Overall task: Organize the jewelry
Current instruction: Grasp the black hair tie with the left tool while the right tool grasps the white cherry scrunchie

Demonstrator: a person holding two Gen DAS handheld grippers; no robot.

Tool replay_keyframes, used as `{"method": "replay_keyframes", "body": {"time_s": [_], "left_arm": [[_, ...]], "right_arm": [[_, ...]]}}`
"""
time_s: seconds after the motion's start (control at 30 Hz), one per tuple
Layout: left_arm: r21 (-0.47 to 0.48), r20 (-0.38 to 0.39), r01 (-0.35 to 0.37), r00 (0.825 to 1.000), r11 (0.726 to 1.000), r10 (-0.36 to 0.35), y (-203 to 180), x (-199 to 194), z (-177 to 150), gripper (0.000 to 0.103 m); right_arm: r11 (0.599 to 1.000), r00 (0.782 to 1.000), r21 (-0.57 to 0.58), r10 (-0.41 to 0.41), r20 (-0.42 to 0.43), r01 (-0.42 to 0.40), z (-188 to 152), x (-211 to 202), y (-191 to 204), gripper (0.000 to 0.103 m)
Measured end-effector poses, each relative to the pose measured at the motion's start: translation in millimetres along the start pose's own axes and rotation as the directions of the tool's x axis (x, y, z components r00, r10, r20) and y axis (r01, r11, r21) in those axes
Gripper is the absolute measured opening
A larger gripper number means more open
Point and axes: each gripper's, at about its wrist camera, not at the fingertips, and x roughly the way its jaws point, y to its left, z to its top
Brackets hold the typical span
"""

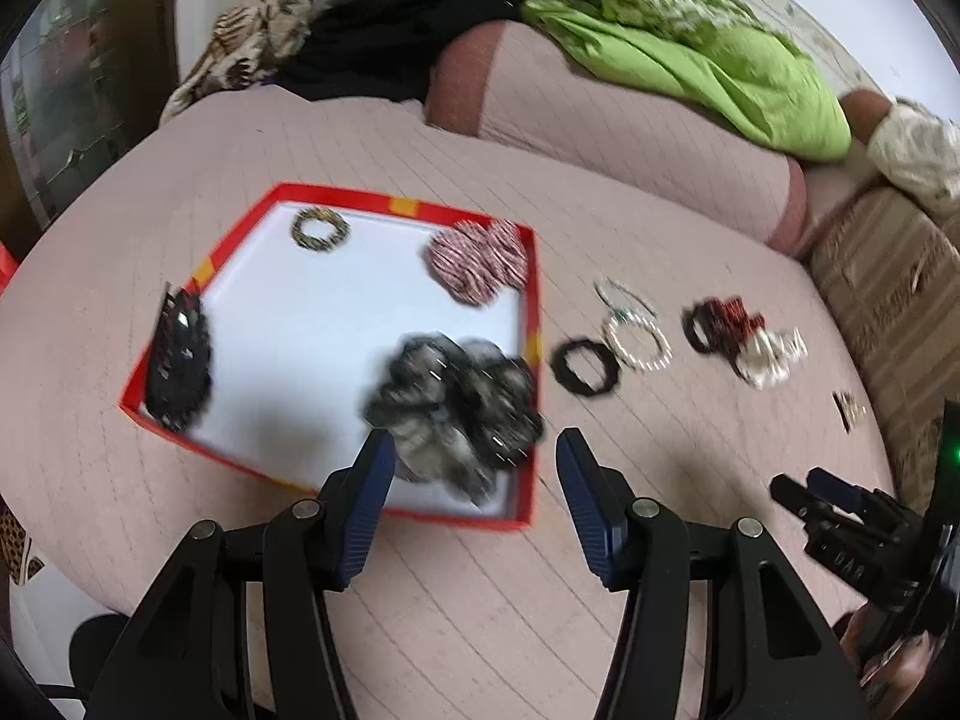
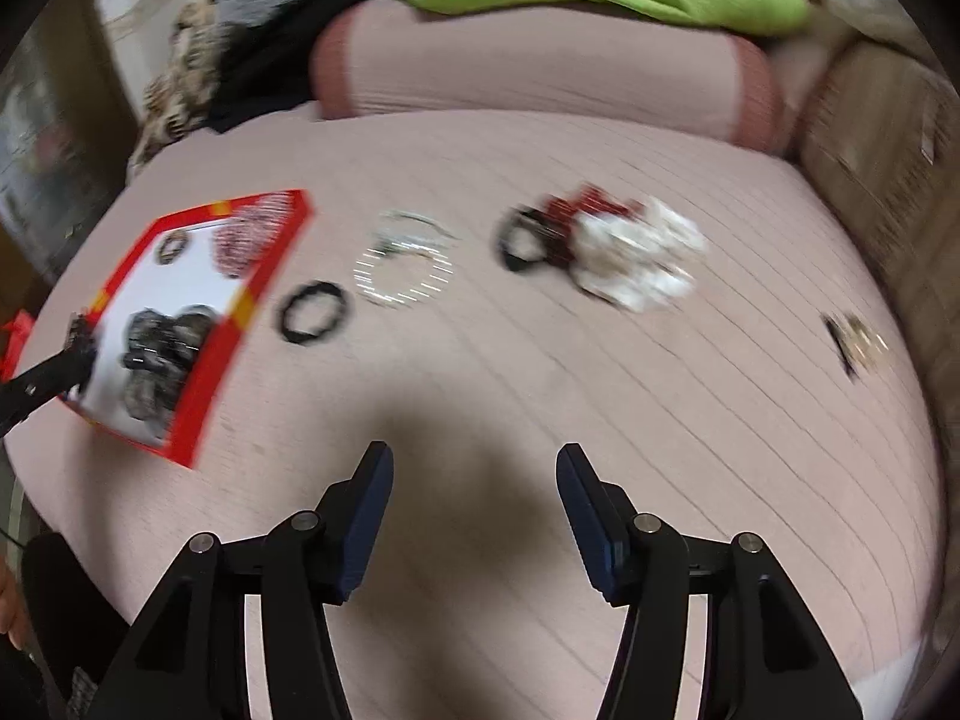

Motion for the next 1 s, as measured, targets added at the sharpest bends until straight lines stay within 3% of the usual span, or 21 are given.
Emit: {"method": "replay_keyframes", "body": {"time_s": [0.3,0.57,0.73,1.0], "left_arm": [[0.131,-0.017,0.026,1.000,0.991,-0.024,-50,5,-14,0.055],[0.252,-0.057,0.069,0.997,0.965,-0.057,-86,39,-8,0.055],[0.248,-0.097,0.096,0.993,0.964,-0.074,-96,67,6,0.055],[0.199,-0.131,0.078,0.990,0.977,-0.053,-94,108,28,0.055]], "right_arm": [[0.986,0.998,0.149,-0.066,-0.022,0.068,-28,-5,-74,0.061],[0.978,0.998,0.199,-0.051,-0.022,0.055,-33,3,-94,0.061],[0.977,0.999,0.210,-0.039,-0.026,0.044,-30,13,-100,0.061],[0.977,1.000,0.212,0.012,0.011,-0.014,-6,27,-102,0.061]]}}
